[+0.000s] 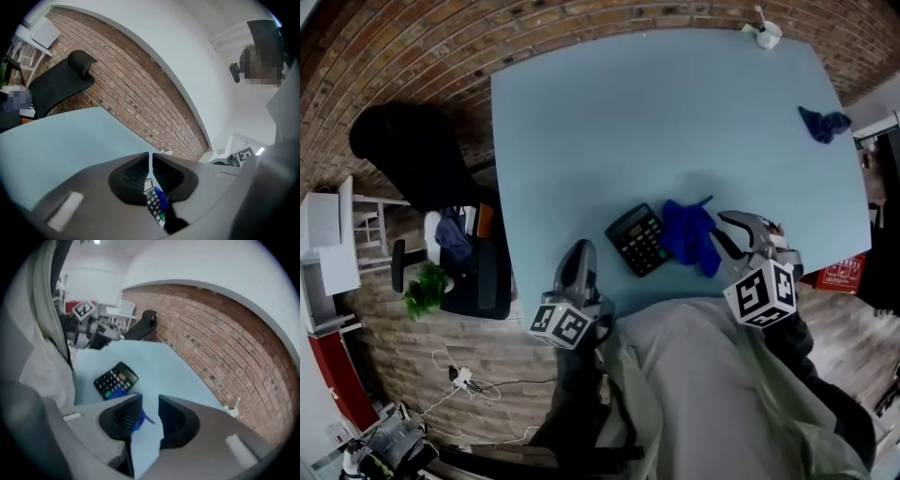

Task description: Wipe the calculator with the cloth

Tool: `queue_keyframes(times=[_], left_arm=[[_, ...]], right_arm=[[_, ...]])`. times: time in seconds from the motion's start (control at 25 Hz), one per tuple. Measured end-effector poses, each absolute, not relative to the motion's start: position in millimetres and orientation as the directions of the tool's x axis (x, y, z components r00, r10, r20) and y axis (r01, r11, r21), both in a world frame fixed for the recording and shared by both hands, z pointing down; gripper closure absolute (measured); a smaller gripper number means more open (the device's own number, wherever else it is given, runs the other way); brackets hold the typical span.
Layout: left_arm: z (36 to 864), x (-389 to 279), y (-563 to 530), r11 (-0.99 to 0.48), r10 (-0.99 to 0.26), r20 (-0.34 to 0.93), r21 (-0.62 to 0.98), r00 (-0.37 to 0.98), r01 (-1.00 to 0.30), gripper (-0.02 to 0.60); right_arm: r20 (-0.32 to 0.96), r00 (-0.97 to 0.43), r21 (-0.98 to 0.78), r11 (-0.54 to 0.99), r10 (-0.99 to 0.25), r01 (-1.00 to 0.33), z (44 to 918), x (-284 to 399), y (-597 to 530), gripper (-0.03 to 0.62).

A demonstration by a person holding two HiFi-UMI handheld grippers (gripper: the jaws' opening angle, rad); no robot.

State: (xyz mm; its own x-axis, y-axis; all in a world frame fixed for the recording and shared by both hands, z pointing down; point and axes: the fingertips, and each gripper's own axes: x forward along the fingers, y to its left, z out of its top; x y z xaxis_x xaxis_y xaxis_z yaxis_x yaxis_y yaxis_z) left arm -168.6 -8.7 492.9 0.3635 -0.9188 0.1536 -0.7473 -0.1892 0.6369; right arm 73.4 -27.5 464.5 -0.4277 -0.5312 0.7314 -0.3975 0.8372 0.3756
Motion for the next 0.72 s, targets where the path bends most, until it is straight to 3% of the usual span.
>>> queue_keyframes(times=[0.12,0.2,0.28,0.72], left_arm=[[485,-164,-7,-0.184,-0.922,0.141,0.662,0.361,-0.726,0.574],[482,-157,-5,-0.186,-0.919,0.141,0.670,0.369,-0.719,0.574],[480,-153,-3,-0.193,-0.915,0.139,0.673,0.378,-0.714,0.574],[484,-140,2,-0.212,-0.900,0.136,0.694,0.414,-0.688,0.574]], right_arm=[[0.532,-0.694,0.114,0.853,-0.485,-0.509,432,43,-28,0.513],[0.457,-0.772,-0.035,0.858,-0.442,-0.512,427,31,-22,0.559],[0.442,-0.795,-0.096,0.860,-0.415,-0.502,432,23,-15,0.592],[0.508,-0.792,-0.096,0.892,-0.338,-0.442,468,0,12,0.592]])
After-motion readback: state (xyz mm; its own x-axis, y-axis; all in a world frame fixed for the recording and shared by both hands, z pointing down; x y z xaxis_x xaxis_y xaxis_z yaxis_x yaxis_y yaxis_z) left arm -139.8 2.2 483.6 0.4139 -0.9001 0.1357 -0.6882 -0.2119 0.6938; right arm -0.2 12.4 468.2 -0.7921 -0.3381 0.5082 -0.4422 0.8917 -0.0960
